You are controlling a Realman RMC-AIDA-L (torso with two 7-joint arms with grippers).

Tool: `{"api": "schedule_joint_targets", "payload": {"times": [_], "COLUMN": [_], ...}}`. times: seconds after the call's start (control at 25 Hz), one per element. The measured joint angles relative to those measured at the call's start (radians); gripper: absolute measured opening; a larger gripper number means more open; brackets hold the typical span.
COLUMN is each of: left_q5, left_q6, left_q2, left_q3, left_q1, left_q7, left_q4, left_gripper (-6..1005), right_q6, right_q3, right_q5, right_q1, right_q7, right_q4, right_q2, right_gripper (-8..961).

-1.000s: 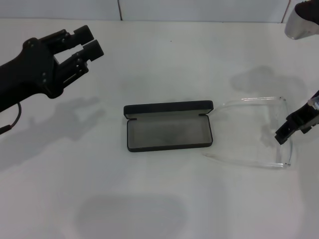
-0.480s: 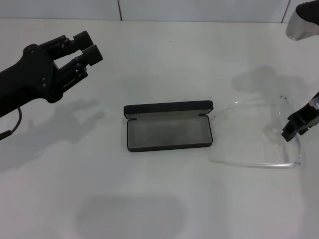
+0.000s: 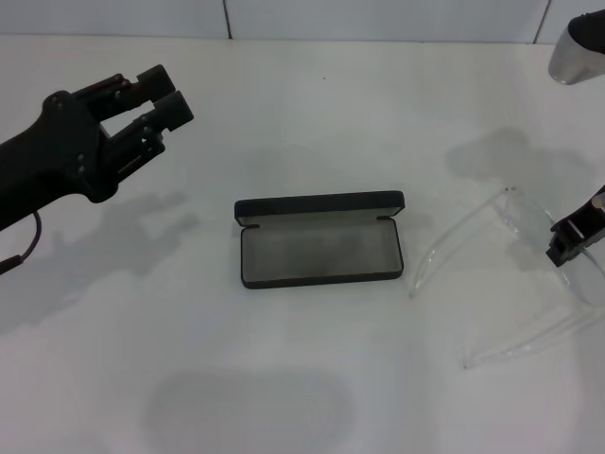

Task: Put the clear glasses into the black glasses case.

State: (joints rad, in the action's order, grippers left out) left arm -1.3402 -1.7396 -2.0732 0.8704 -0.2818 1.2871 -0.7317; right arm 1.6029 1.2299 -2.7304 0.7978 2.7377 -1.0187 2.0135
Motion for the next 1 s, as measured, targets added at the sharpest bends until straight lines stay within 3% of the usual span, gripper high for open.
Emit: {"api": "schedule_joint_targets", "payload": {"times": [0.24, 0.68, 1.0], "left_q5": [0.001, 0.005, 0.018], "left_q6": [-0.014, -0.016, -0.043], "left_q2": [-0.001, -0.003, -0.004], "left_q3": [-0.001, -0.001, -0.001], "left_q1": [0.0, 0.006, 0.006], "left_q7": [0.011, 0.012, 0.039], "left_q4": [0.0, 0.0, 0.0], "left_gripper": [399, 399, 398], "right_q6": [-0.007, -0.006, 0.071], "right_q3": [-0.004, -0.002, -0.02], "right_q5": [0.0, -0.005, -0.006], "right_q1": [0.0, -0.016, -0.094], "right_q7": [-0.008, -0.042, -0.086], "right_q4": [0.002, -0.023, -0.219], "right_q2": [-0.003, -0.004, -0.042], "right_gripper": [113, 114, 114]}}
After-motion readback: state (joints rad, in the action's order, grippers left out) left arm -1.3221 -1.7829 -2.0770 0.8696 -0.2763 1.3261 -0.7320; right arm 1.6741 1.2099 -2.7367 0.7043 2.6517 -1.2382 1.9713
